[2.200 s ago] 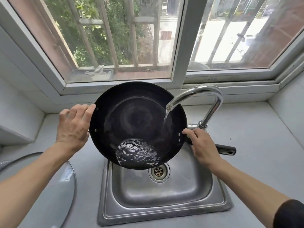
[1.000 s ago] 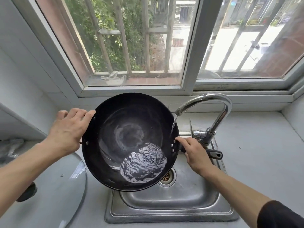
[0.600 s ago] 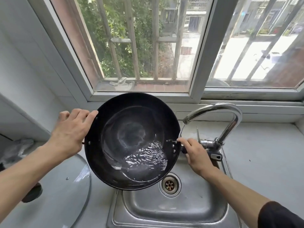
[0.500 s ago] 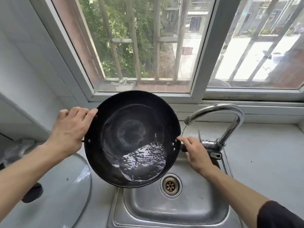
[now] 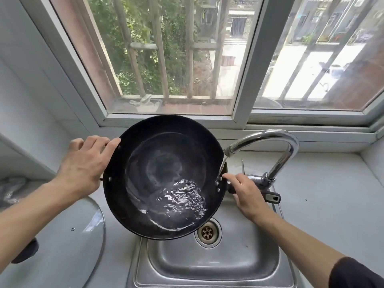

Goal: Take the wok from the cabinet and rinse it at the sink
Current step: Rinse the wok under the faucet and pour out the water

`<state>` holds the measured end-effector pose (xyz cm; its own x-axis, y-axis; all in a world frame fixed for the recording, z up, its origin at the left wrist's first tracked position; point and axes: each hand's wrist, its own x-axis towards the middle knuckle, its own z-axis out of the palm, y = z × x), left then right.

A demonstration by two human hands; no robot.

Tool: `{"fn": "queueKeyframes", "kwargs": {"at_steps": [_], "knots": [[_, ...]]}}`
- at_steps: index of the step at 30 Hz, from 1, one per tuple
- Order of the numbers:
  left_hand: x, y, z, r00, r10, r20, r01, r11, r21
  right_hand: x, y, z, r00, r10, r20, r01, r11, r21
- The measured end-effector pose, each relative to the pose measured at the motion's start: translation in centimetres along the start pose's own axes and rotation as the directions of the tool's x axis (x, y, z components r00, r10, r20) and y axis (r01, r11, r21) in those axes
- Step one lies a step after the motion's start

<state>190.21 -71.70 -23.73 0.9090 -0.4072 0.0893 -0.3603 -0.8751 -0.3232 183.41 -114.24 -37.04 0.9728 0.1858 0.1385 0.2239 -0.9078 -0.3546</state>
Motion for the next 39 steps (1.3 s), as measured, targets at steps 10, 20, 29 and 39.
{"fn": "queueKeyframes", "kwargs": {"at_steps": [10,20,29,39], "knots": [[-2.2,1.3,1.8,0.951,0.051,0.306,-0.050,0.999,-0.010,-3.2,1.6,-0.3,0.996,-0.012,0.089,0.019,0.996,-0.084],[-3.5,3.5,-0.8,0.868,0.094,0.487,-0.165,0.981,0.105,-6.7,0.5,0.2,0.978,0.042,0.207,-0.013,0.990,-0.140],[-4.7,4.4,-0.5,0.808,0.149,0.571,-0.162,0.986,-0.028,-8.2,0.6,-0.8,0.983,0.067,0.169,-0.037,0.984,-0.175],[-4.3,6.4,1.2,0.813,0.255,0.523,-0.152,0.961,-0.232,-10.0,2.2,-4.3,0.995,0.057,0.085,-0.038,0.976,-0.214]]}}
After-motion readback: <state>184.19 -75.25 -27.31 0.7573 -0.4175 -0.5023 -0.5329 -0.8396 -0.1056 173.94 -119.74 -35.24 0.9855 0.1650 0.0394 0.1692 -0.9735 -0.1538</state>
